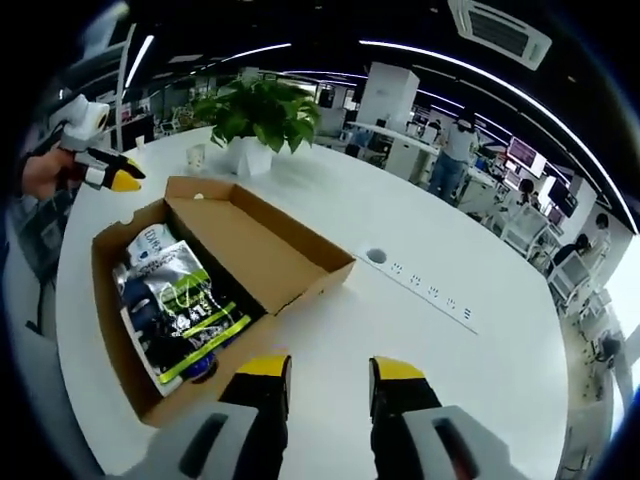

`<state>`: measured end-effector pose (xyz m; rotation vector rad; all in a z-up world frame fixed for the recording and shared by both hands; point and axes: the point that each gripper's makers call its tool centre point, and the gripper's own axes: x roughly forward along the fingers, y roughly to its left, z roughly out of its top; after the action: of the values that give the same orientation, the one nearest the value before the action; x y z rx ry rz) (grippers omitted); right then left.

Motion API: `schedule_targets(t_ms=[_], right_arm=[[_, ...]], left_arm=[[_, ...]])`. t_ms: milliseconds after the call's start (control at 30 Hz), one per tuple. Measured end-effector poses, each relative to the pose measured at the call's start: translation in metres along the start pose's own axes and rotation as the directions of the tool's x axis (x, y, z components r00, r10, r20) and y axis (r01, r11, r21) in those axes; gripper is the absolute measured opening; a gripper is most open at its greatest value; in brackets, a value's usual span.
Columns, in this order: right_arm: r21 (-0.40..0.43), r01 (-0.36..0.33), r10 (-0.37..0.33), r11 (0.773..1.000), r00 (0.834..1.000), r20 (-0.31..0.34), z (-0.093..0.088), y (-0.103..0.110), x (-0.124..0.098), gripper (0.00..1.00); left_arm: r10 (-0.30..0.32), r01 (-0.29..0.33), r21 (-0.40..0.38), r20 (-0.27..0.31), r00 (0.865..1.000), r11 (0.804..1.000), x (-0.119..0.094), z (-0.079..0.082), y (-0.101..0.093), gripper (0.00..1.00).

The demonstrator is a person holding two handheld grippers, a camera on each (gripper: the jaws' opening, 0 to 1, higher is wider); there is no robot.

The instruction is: Operate the shoe box by opening the lid, removing the specified soft item, and placing it in the target area until the item is outside and the box remains undamaged.

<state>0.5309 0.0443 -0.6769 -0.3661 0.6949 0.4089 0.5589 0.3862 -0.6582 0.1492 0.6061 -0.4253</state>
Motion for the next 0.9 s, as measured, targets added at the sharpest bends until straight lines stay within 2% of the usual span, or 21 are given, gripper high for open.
schedule_targets(t_ms=[67,200,300,367,467,600,900], right_arm=[[0.001,-0.003,0.003,1.0,1.0,0.005,-0.001,0.004,-0.002,0.28],[-0.006,-0.006,0.006,1.0,1.0,0.008,-0.004,0.013,-0.004,0.28],[0.0,-0.015,0.015,1.0,1.0,0.009,-0.006,0.019,-0.005,0.28],[-0.003,-0.019,0.019,1.0,1.0,0.011,-0.007,0.023,-0.005,0.28],[-0.007,-0.023,0.024,1.0,1.0,0.012,-0.009,0.028,-0.006,0.27],[0.026,-0.044,0.043,0.999,0.998,0.035,-0.009,0.036,-0.011,0.28],[0.009,-0.089,0.088,0.996,0.995,0.043,-0.018,0.059,-0.024,0.34]], left_arm=[[-0.026,0.026,-0.015,0.003,1.0,1.0,-0.001,-0.003,-0.012,0.31],[-0.071,0.071,0.022,-0.013,0.997,0.997,-0.003,-0.008,-0.037,0.3],[-0.078,0.079,0.055,-0.024,0.997,0.995,-0.004,-0.011,-0.046,0.3],[-0.102,0.102,0.025,-0.024,0.995,0.994,-0.004,-0.012,-0.054,0.3],[-0.12,0.121,0.033,-0.041,0.992,0.992,-0.004,-0.017,-0.065,0.3],[-0.179,0.181,0.025,-0.082,0.98,0.983,-0.004,-0.028,-0.085,0.31],[-0.232,0.236,0.02,-0.125,0.965,0.972,0.002,-0.041,-0.113,0.3]])
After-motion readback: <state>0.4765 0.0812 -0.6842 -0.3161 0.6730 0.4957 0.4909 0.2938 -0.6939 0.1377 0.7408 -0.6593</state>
